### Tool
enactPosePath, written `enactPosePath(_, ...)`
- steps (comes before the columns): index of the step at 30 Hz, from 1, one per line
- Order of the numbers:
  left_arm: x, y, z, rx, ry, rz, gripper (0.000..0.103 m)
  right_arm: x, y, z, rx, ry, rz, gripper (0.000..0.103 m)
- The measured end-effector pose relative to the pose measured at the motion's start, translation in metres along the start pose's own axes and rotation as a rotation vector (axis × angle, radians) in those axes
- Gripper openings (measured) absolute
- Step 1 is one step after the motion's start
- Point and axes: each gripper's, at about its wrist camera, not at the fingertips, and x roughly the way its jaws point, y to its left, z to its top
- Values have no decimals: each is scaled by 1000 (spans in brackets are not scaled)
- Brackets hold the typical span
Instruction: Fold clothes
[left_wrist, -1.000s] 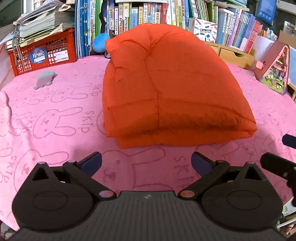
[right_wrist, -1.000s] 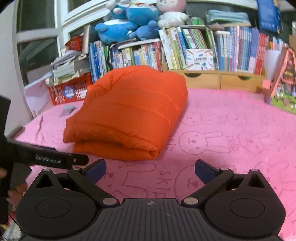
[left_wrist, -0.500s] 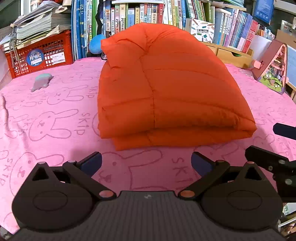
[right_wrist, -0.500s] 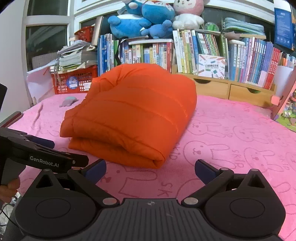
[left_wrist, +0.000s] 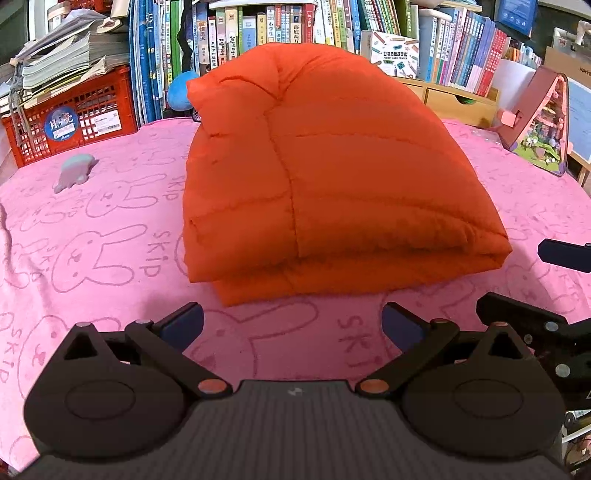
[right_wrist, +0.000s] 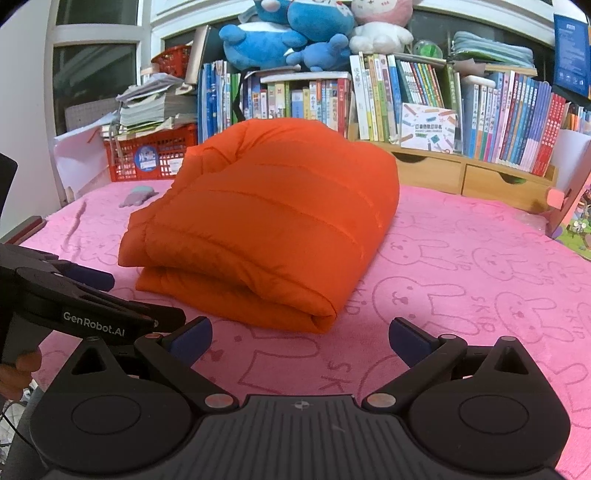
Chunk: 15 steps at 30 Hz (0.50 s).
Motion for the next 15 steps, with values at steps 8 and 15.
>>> enactPosePath(8, 0, 2, 6, 6, -3, -14, 103, 1, 1, 0, -8, -1, -3, 103)
enactPosePath(15, 1, 3, 14, 6, -12, -18, 103, 0, 2, 2, -18, -2, -9, 103)
